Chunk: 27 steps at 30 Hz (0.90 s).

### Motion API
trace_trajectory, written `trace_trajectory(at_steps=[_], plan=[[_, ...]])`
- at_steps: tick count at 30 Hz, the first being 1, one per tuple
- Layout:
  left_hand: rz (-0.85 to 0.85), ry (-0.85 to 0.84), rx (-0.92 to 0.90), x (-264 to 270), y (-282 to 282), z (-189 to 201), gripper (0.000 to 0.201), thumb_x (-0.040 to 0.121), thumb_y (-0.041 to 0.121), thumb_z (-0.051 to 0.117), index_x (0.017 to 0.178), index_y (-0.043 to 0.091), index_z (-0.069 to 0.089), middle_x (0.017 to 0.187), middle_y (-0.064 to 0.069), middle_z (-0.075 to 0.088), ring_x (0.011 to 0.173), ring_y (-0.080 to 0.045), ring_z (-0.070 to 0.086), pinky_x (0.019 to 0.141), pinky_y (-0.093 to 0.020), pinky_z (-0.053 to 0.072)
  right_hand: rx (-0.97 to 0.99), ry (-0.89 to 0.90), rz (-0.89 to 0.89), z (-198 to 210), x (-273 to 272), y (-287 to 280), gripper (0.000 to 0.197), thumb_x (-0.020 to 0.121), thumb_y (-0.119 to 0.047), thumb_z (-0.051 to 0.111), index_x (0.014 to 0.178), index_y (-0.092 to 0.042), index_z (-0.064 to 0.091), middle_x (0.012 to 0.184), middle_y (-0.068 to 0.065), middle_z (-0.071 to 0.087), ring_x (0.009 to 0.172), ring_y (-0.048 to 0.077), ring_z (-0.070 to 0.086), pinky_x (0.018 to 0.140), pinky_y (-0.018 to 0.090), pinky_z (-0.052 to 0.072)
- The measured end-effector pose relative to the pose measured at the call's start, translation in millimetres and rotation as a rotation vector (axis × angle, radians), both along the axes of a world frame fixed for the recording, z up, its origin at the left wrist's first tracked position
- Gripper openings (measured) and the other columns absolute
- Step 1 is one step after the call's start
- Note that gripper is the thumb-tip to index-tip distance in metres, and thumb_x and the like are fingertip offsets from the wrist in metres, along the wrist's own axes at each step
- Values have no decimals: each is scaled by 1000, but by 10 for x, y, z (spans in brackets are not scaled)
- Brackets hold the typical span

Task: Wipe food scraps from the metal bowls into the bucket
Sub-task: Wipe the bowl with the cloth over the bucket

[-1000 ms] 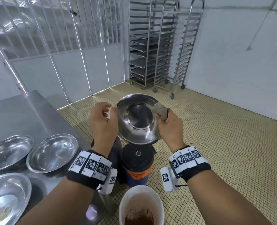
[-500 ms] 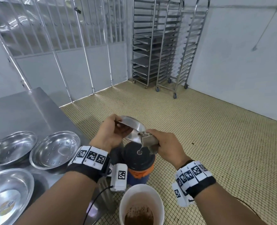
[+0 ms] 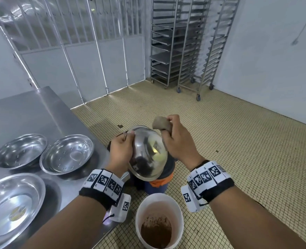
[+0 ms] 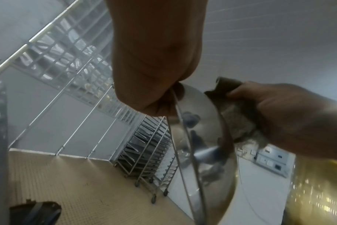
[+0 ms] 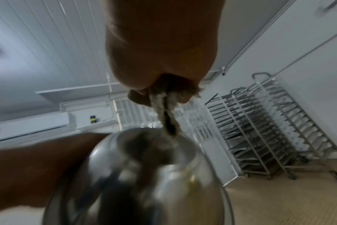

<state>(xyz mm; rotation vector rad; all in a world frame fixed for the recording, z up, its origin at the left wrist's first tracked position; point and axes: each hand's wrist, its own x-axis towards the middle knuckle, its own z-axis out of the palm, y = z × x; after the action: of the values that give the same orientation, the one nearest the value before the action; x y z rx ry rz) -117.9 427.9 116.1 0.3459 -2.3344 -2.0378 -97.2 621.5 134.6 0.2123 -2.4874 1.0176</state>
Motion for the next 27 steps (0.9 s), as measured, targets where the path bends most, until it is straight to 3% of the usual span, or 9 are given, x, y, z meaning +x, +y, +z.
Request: trace_trajectory(at_steps=[3, 5, 7, 10, 13, 17, 19, 23, 27], plan=[[-22, 40, 22, 77, 35, 25, 45, 103, 36, 60, 90, -7, 66, 82, -26, 71, 68, -36, 67, 69, -52, 59, 122, 69, 60, -234, 69, -213, 25, 101, -22, 49, 125, -19, 54, 115, -1, 64, 99, 12, 56, 84, 34, 54], [-17, 49, 65, 97, 40, 49, 37, 105, 32, 59, 86, 1, 69, 75, -15, 73, 64, -28, 70, 62, -38, 59, 204, 130, 136, -452, 148, -296, 41, 101, -21, 46, 140, -17, 57, 140, 1, 60, 129, 12, 48, 112, 31, 43], [-10, 45, 143, 97, -2, 64, 33, 104, 30, 60, 81, 7, 66, 65, -5, 69, 58, -20, 66, 55, -29, 55, 192, 134, 154, -663, 206, -247, 49, 102, -24, 41, 150, -20, 50, 156, -4, 47, 147, 10, 34, 120, 26, 29], [3, 41, 190, 75, -90, 40, 34, 103, 32, 62, 76, 11, 62, 59, -1, 62, 56, -19, 59, 56, -30, 49, 4, 4, 40, -896, 244, -82, 47, 105, -32, 41, 152, -31, 46, 156, -11, 46, 144, 12, 42, 118, 35, 37], [11, 64, 166, 72, -89, 13, 41, 102, 32, 63, 66, 16, 53, 50, 5, 52, 46, -12, 49, 51, -28, 44, -221, -50, -109, -885, 211, 3, 34, 108, -31, 46, 139, -29, 59, 122, -12, 69, 109, 8, 64, 98, 40, 55], [23, 95, 128, 61, 22, -15, 43, 102, 32, 64, 64, 16, 50, 52, 0, 51, 49, -17, 50, 52, -30, 44, 21, 177, -145, -754, 232, -162, 34, 103, -31, 44, 127, -16, 63, 116, -3, 60, 102, 9, 51, 84, 38, 56], [33, 89, 124, 42, 86, 5, 43, 103, 31, 62, 64, 17, 52, 50, 3, 52, 46, -14, 51, 49, -28, 45, 172, 268, -33, -775, 299, -309, 39, 101, -29, 50, 135, -14, 61, 120, 4, 58, 103, 14, 50, 83, 27, 53], [55, 67, 138, 15, 89, 26, 42, 106, 33, 58, 67, 17, 56, 43, 7, 52, 38, -7, 49, 42, -22, 43, 283, 341, 85, -998, 464, -259, 42, 103, -31, 53, 140, -13, 60, 124, 9, 55, 107, 19, 51, 88, 23, 48], [-11, 15, 77, 76, 116, -80, 43, 104, 39, 60, 85, 0, 65, 62, -7, 61, 55, -20, 57, 55, -33, 50, -85, 11, -151, -1039, 459, -129, 50, 105, -52, 39, 137, -20, 60, 127, -2, 46, 112, 9, 44, 99, 38, 52]])
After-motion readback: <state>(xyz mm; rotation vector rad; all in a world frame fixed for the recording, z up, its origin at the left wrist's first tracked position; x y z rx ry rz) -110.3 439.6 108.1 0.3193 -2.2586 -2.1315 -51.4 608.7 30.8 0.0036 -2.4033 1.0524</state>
